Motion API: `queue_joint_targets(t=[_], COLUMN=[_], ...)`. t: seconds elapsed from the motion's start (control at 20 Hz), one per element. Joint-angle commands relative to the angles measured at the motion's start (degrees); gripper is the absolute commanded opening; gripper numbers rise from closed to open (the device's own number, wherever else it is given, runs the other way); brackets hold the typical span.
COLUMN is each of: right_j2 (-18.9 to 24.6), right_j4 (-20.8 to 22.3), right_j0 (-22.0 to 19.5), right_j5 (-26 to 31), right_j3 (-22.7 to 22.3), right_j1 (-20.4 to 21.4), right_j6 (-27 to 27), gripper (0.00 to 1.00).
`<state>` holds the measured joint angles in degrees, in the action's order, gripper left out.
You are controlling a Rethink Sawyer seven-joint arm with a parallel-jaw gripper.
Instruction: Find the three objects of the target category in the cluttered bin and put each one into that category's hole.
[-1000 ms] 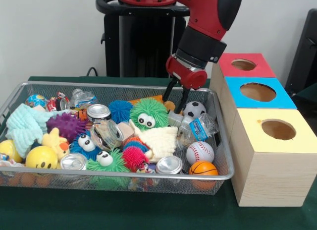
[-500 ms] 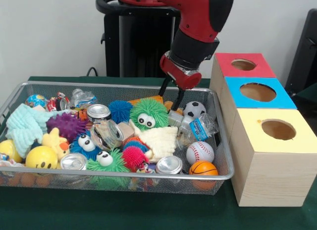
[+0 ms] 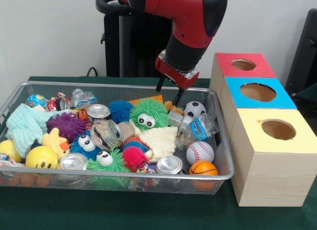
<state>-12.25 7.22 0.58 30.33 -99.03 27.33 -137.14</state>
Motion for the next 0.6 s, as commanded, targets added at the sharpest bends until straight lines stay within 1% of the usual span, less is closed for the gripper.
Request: queue_joint_targets(t=[0.05,0.1,0.2,0.35,0.6], right_j2=[18.3,20.2,22.4,24.8,29.5], right_j4=[10.4,11.7,13.1,14.4,14.7], right_j0=[-6.9,-7.8,-8.6,-9.0,-10.0], right_j5=[10.3,11.7,11.7,13.8,16.5], right_j3=[4.7,3.9,3.2,3.2,1.2], right_j1=[2.7,3.2,3.6,3.9,6.3], right_j6=[29.6,32.0,32.7,33.2,35.3], gripper=[1.0,1.0,1.0,1.0,1.0])
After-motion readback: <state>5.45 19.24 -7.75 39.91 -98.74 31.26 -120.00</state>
